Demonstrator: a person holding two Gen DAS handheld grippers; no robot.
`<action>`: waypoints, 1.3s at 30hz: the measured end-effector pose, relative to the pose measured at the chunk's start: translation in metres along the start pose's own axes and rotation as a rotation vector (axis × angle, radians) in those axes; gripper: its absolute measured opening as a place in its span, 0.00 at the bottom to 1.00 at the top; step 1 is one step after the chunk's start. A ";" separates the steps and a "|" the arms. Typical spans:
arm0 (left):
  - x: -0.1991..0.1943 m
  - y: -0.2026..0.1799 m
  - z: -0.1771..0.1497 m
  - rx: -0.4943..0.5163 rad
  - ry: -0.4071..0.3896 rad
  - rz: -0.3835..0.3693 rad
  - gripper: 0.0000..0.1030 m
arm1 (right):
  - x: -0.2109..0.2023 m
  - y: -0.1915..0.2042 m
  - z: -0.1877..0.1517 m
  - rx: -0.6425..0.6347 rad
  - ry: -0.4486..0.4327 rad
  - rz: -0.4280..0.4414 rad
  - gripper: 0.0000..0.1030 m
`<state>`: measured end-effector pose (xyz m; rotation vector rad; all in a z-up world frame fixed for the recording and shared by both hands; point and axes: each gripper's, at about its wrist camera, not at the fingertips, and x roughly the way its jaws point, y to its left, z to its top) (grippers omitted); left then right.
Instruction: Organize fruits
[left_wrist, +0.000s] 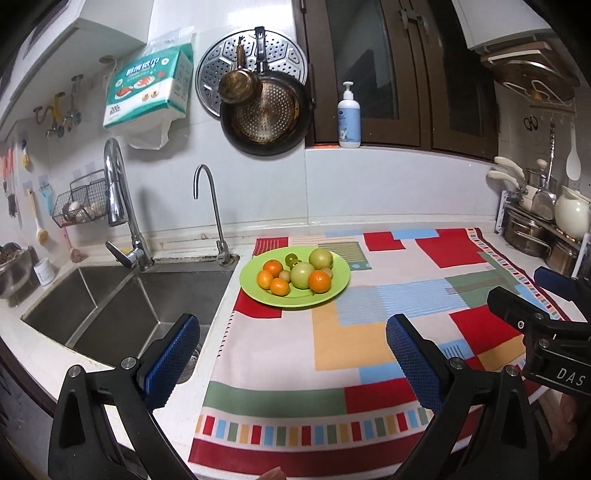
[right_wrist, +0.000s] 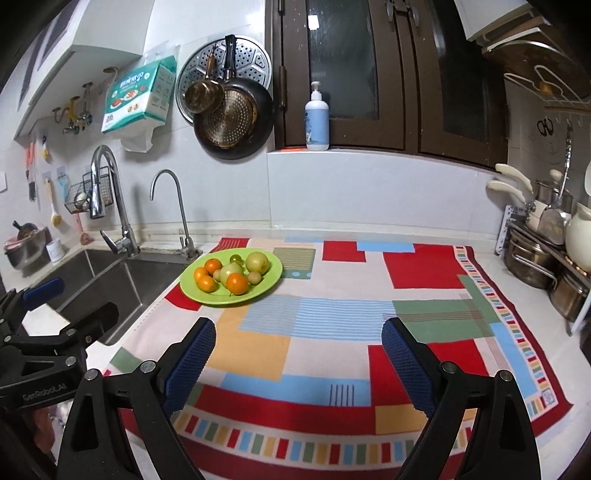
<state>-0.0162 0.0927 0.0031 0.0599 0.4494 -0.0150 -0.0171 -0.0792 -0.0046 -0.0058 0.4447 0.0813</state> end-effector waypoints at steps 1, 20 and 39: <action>-0.004 -0.001 -0.001 -0.001 -0.001 -0.004 1.00 | -0.005 -0.001 -0.001 0.000 -0.005 -0.002 0.89; -0.050 -0.015 -0.012 -0.011 -0.019 0.016 1.00 | -0.053 -0.008 -0.015 -0.006 -0.039 0.001 0.89; -0.066 -0.022 -0.017 -0.004 -0.041 0.031 1.00 | -0.069 -0.016 -0.022 -0.001 -0.056 0.000 0.89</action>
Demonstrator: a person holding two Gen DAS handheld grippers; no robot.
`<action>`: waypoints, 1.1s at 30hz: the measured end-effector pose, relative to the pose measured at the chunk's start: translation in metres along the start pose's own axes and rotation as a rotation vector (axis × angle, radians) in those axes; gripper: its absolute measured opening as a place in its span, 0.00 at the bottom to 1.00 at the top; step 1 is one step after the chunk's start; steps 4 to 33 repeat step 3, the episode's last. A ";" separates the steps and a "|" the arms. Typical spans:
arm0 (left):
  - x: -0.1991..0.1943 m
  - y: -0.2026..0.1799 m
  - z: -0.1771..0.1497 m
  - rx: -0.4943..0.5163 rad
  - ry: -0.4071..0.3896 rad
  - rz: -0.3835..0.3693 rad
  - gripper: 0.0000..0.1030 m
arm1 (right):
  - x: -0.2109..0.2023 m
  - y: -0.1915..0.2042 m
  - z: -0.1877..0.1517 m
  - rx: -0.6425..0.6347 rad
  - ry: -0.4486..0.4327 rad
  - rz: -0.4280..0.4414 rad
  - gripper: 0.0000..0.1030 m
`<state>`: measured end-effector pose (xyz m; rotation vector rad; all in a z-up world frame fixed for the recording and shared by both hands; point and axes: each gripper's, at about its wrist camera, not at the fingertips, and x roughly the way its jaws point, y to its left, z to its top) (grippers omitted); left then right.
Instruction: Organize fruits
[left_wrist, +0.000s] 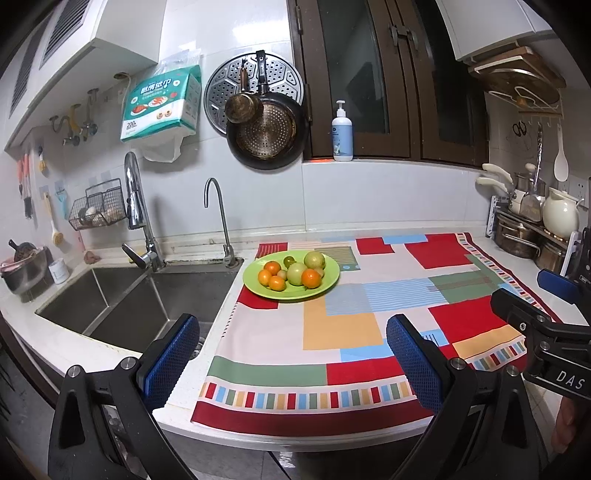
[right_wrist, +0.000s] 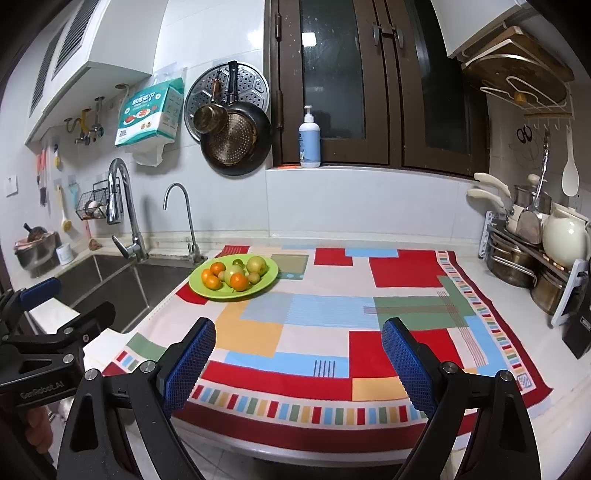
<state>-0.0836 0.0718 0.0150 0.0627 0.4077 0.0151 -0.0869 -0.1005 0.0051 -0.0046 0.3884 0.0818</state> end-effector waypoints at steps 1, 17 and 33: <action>0.000 0.000 0.000 0.000 0.000 0.001 1.00 | 0.000 0.000 0.000 0.001 0.000 0.000 0.89; 0.000 0.000 0.000 -0.001 0.001 -0.001 1.00 | 0.000 -0.001 0.000 0.001 0.000 0.000 0.89; 0.000 0.000 0.000 -0.001 0.001 -0.001 1.00 | 0.000 -0.001 0.000 0.001 0.000 0.000 0.89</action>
